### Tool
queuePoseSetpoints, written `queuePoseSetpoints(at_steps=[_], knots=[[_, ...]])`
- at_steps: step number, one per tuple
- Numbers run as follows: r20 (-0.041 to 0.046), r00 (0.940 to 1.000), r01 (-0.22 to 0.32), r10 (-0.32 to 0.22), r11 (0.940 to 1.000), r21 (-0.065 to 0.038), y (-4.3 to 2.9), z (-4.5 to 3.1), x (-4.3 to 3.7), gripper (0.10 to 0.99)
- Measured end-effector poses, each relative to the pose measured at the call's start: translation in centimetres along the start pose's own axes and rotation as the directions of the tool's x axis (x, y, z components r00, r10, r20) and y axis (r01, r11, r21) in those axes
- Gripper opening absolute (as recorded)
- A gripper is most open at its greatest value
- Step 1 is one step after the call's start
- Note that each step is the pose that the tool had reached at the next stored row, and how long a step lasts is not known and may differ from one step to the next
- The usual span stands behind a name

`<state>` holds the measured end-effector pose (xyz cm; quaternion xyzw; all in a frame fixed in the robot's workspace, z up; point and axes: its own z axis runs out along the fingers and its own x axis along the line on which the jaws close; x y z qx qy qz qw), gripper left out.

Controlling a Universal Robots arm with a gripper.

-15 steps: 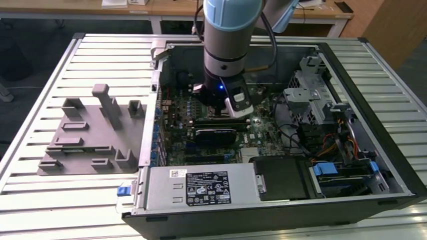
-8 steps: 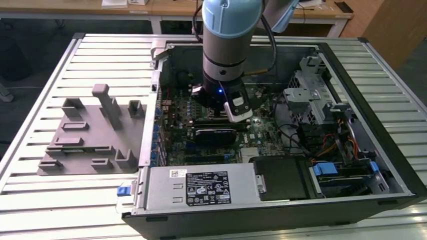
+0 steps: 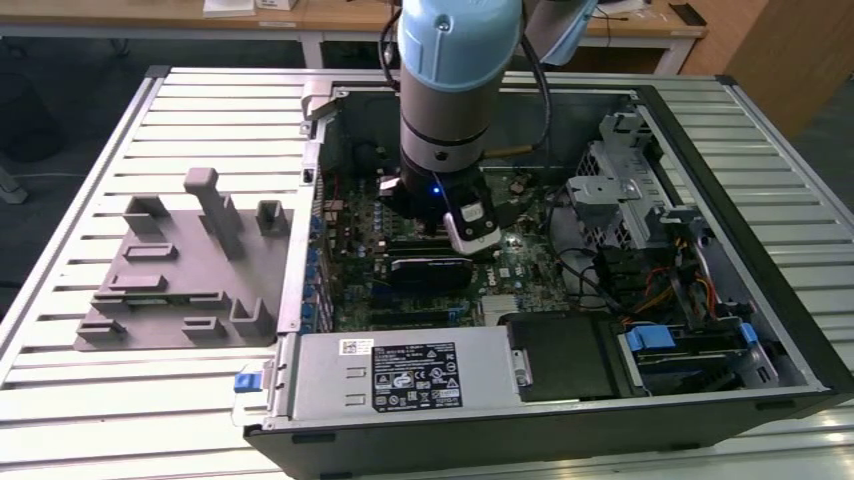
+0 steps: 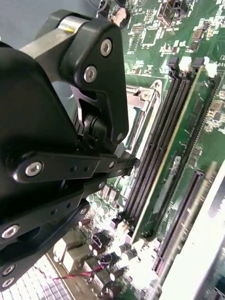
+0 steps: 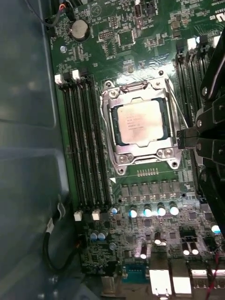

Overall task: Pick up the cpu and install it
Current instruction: 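Install the second cpu locking lever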

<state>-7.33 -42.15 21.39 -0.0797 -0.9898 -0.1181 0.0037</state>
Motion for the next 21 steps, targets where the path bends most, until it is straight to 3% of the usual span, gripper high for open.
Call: queuePoseSetpoints(at_steps=[3, 10, 21], knots=[[-0.0023, 1.0000, 0.005, -0.005, 1.0000, -0.007, -0.37, 0.07, 0.15, 0.106], [-0.0117, 0.9996, 0.026, -0.027, 0.9990, -0.035, -0.70, 0.62, 0.78, 0.106], [-0.0138, 0.9993, 0.034, -0.034, 0.9988, -0.036, -0.88, 1.24, 0.91, 0.106]])
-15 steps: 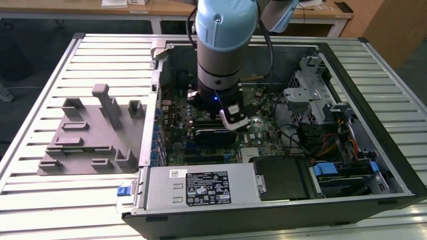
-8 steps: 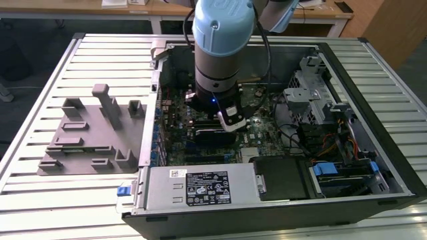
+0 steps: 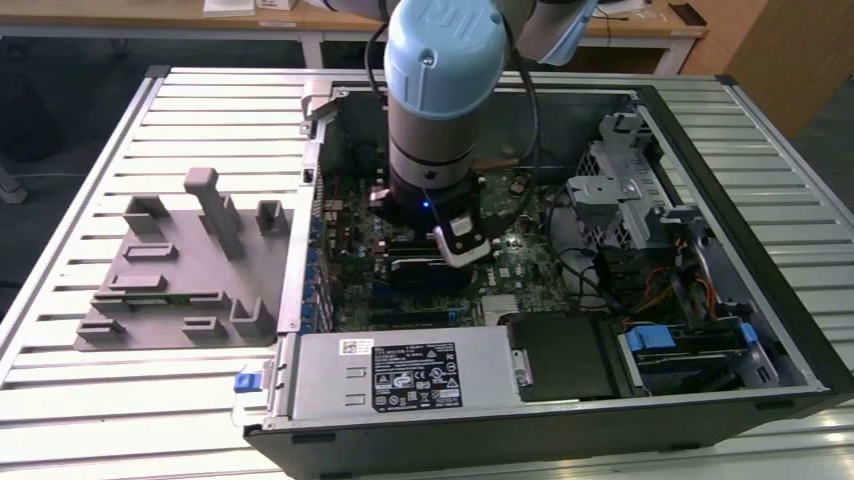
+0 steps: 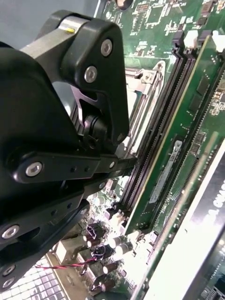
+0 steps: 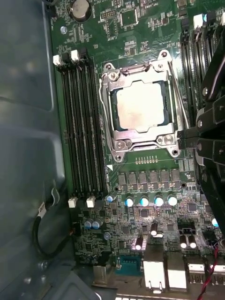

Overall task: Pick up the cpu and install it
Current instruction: 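Install the second cpu locking lever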

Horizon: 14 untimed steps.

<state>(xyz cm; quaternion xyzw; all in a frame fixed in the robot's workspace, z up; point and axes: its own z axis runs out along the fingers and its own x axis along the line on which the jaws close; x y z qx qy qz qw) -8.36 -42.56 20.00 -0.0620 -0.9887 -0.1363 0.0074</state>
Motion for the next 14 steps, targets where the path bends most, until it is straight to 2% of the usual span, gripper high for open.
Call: queuePoseSetpoints(at_steps=[8, 14], knots=[[-0.0014, 1.0000, 0.003, -0.003, 1.0000, -0.004, -0.09, 0.39, 0.54, 0.106], [-0.0031, 1.0000, 0.006, -0.006, 0.9999, -0.011, 0.04, 0.65, 0.67, 0.106]])
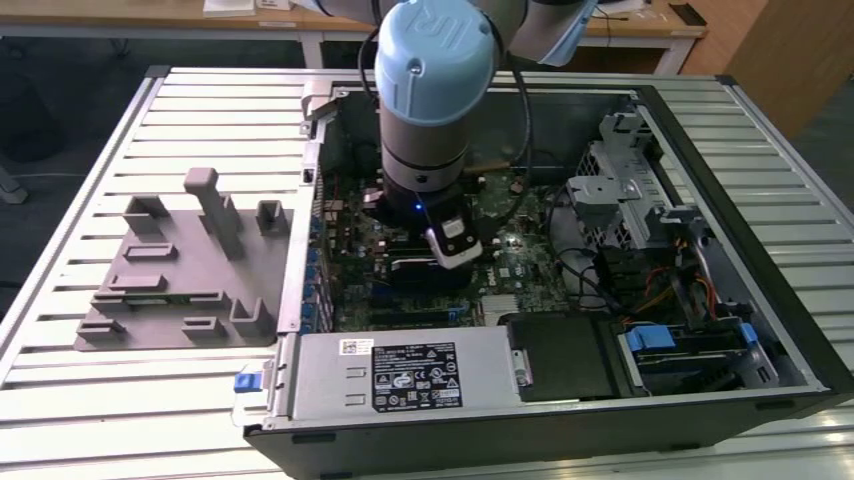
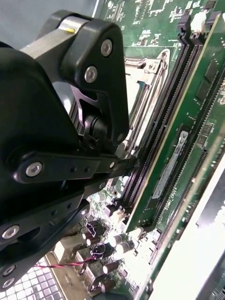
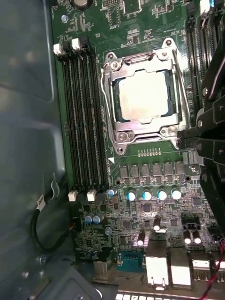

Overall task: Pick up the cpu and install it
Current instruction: 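Install the second cpu locking lever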

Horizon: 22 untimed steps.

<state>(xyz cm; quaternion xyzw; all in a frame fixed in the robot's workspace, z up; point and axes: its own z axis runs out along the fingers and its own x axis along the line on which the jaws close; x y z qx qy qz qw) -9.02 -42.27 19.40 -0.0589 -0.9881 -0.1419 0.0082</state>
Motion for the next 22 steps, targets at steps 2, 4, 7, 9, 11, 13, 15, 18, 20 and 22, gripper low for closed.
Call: queuePoseSetpoints(at_steps=[2, 4, 7, 9, 11, 13, 15, 18, 20, 22], knots=[[-0.0005, 1.0000, 0.001, -0.001, 1.0000, -0.002, 0.07, 0.09, 0.04, 0.106], [-0.0010, 1.0000, 0.002, -0.002, 1.0000, -0.003, 0.14, 0.19, 0.09, 0.106], [-0.0014, 1.0000, 0.004, -0.004, 1.0000, -0.003, 0.17, 0.33, 0.18, 0.106], [-0.0016, 1.0000, 0.004, -0.004, 1.0000, -0.003, 0.14, 0.45, 0.22, 0.106], [-0.0019, 1.0000, 0.005, -0.005, 1.0000, -0.003, 0.11, 0.52, 0.28, 0.106], [-0.0023, 1.0000, 0.007, -0.007, 1.0000, -0.003, 0.11, 0.53, 0.32, 0.106], [-0.0018, 1.0000, 0.007, -0.007, 1.0000, 0.000, 0.12, 0.55, 0.36, 0.106], [-0.0018, 1.0000, 0.007, -0.007, 1.0000, 0.004, 0.08, 0.60, 0.42, 0.106], [-0.0019, 1.0000, 0.008, -0.008, 1.0000, 0.005, 0.05, 0.68, 0.44, 0.106], [-0.0022, 1.0000, 0.009, -0.009, 0.9999, 0.005, 0.04, 0.71, 0.46, 0.106]])
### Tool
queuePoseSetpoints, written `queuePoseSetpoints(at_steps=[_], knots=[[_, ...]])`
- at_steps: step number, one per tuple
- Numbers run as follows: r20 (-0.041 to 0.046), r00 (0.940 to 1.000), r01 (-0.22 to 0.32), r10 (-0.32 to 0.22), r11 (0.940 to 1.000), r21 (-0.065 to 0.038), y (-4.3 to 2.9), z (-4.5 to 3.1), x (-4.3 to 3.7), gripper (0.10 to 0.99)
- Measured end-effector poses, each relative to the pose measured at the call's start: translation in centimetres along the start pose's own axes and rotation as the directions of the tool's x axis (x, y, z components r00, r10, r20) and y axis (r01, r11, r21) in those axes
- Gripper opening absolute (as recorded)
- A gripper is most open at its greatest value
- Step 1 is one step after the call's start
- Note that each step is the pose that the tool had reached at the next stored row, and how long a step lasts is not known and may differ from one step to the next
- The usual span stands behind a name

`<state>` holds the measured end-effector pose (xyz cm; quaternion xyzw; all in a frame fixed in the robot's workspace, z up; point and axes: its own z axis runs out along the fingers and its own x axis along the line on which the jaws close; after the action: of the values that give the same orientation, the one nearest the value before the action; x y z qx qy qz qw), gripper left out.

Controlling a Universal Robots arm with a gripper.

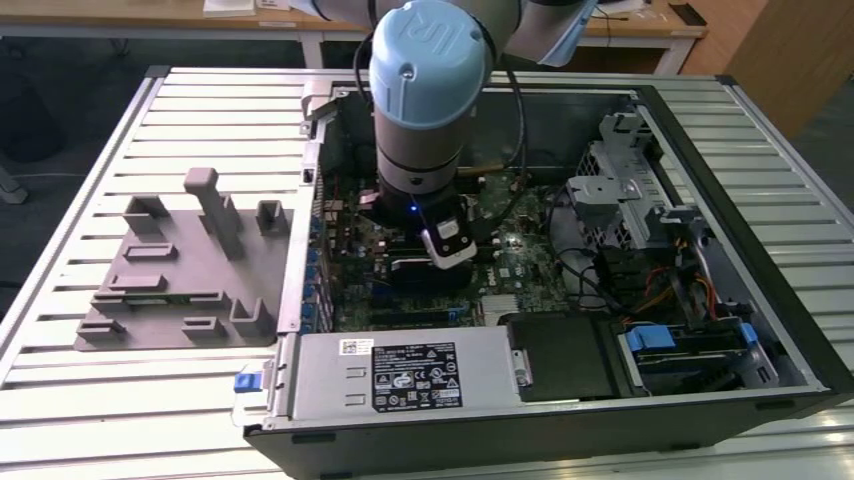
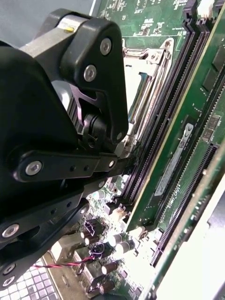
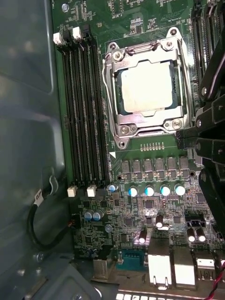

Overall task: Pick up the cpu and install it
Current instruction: 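Install the second cpu locking lever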

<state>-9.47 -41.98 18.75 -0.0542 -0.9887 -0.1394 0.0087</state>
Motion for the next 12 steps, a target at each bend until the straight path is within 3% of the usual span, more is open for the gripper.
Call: queuePoseSetpoints(at_steps=[5, 12], knots=[[0.0003, 1.0000, 0.001, -0.001, 1.0000, -0.001, 0.08, -0.28, 0.01, 0.106], [0.0015, 1.0000, 0.002, -0.002, 1.0000, -0.001, 0.58, -2.01, 0.07, 0.106]])
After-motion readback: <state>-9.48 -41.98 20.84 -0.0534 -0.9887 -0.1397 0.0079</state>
